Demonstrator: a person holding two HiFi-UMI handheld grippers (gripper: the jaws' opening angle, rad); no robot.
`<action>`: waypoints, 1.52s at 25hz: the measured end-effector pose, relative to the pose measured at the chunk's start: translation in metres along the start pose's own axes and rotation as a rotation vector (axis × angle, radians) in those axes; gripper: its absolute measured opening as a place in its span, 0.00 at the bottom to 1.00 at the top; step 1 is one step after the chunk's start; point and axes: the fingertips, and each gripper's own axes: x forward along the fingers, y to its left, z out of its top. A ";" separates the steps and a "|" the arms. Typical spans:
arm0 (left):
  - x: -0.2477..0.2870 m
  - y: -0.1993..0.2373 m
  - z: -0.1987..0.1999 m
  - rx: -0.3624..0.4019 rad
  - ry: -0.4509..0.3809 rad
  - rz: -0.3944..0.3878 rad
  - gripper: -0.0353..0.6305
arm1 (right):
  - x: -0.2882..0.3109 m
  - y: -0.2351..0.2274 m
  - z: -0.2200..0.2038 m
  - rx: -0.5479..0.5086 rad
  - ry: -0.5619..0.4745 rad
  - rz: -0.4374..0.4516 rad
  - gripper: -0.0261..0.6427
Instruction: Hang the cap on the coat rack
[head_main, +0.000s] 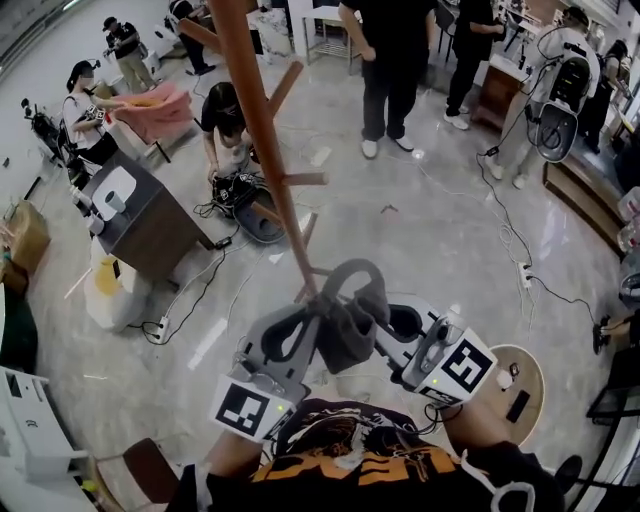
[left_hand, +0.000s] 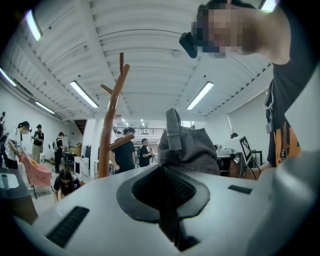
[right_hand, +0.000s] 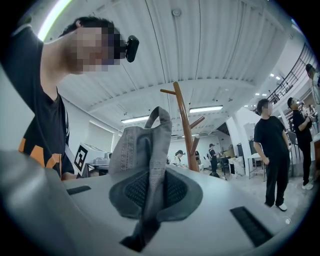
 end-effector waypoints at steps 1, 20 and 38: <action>0.004 0.015 0.002 -0.005 0.001 0.002 0.11 | 0.013 -0.007 0.000 0.003 0.003 0.000 0.08; 0.037 0.072 -0.010 -0.017 -0.031 0.075 0.11 | 0.062 -0.062 -0.023 0.010 0.024 0.052 0.08; 0.083 0.110 -0.030 -0.001 0.010 0.331 0.11 | 0.093 -0.125 -0.033 0.070 0.068 0.259 0.08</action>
